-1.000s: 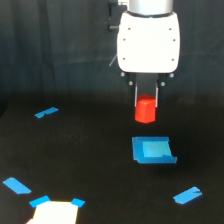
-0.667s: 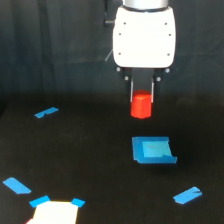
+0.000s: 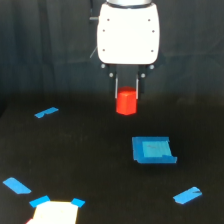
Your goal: Pick up the red object from the table
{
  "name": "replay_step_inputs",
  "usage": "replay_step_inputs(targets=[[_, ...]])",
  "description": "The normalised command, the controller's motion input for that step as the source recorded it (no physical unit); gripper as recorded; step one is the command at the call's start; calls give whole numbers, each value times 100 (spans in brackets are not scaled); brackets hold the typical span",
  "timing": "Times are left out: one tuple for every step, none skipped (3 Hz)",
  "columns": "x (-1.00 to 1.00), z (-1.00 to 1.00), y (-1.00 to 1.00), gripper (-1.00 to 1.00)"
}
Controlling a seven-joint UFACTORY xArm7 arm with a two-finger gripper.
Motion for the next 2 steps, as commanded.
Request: replay_step_inputs(targets=[[-34,100,-50,-76],[-31,9,20,-52]])
